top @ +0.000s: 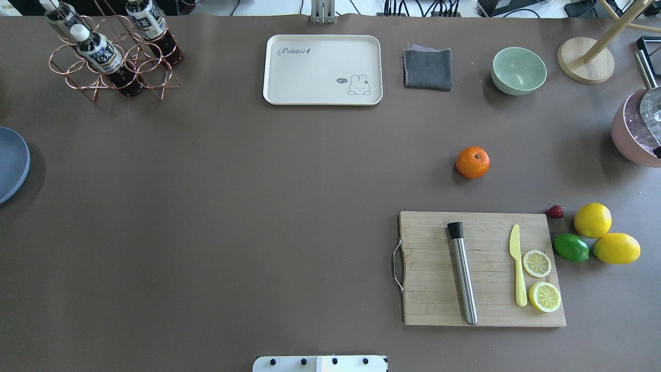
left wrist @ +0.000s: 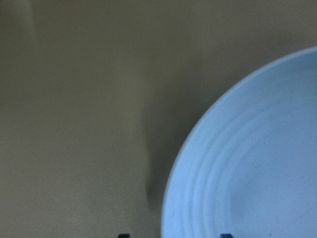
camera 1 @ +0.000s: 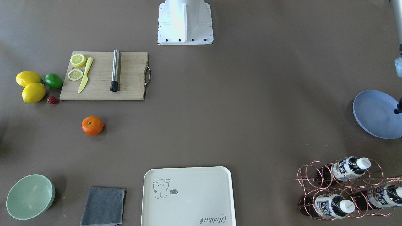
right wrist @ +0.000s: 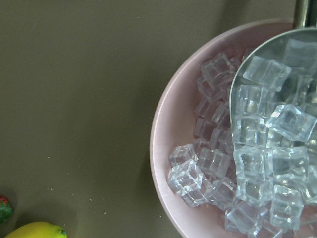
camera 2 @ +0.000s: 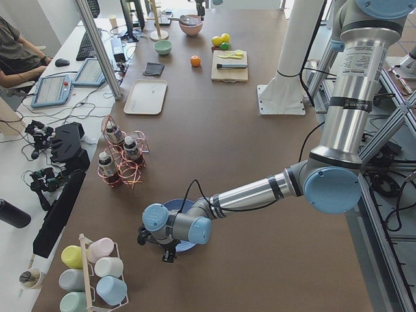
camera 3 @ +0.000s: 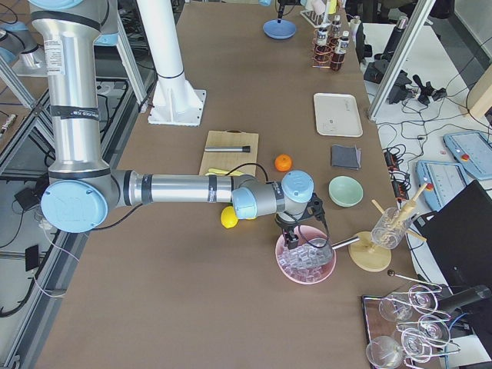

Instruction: Pick orange to plate

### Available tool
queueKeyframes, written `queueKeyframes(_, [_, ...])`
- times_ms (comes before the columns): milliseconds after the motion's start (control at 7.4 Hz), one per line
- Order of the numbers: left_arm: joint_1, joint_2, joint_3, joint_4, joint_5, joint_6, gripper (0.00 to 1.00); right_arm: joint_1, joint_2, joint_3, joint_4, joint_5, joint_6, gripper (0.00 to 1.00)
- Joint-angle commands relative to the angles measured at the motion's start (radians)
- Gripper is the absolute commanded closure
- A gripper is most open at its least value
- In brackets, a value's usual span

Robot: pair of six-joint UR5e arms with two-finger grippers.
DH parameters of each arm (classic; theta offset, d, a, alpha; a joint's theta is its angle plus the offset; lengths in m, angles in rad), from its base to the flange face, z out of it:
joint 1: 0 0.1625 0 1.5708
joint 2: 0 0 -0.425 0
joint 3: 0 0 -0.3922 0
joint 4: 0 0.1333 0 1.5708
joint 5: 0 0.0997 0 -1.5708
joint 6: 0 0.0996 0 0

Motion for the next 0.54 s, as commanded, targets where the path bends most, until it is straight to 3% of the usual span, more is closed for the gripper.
queueKeyframes(0, [0.002, 0.000, 0.006, -0.003, 0.000, 0.000, 0.66, 0.000, 0.001, 0.002, 0.001, 0.002, 0.001, 0.00])
queueKeyframes(135, [0.003, 0.000, 0.008, -0.001, 0.000, 0.000, 0.94, 0.000, 0.004, 0.002, 0.001, 0.002, 0.001, 0.00])
queueKeyframes(405, [0.003, -0.021, -0.017, 0.005, -0.011, -0.009, 1.00, -0.003, 0.033, 0.008, -0.002, 0.006, 0.036, 0.00])
